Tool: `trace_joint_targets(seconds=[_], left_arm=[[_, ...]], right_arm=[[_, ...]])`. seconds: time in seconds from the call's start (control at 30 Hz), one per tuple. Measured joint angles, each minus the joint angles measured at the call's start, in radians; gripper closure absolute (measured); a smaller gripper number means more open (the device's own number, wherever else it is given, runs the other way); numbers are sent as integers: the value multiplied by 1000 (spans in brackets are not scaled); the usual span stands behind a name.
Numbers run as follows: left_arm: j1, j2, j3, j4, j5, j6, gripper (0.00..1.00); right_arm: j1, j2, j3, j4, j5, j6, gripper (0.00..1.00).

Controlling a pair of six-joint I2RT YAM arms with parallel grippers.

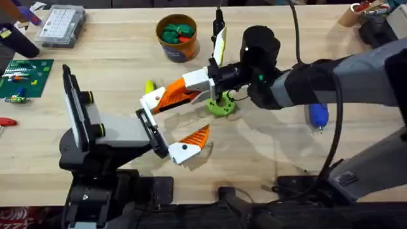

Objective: Pick up the gripper from the table and insert it into the empty holder that is missing its gripper. Then pick up a screw, insert it into the mounting hole, and use the screwdriver to tighten it. Finally, clean up the table by picking up the vegetable and placing it into the bucket.

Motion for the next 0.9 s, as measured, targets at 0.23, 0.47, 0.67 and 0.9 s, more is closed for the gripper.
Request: trace_joint_targets(seconds=[0.23,0.47,0.67,0.9], left_arm=[[0,0,0,0,3,1,14],[-11,0,1,-4,32,1,14],[-11,0,1,-5,34,1,14],[-11,0,1,-5,35,1,13]], right_arm=[[4,0,0,-4,-3,1,797],[65,0,5,-2,-28,0,10],[63,0,5,-3,-28,0,5],[63,0,5,-3,-28,0,5]])
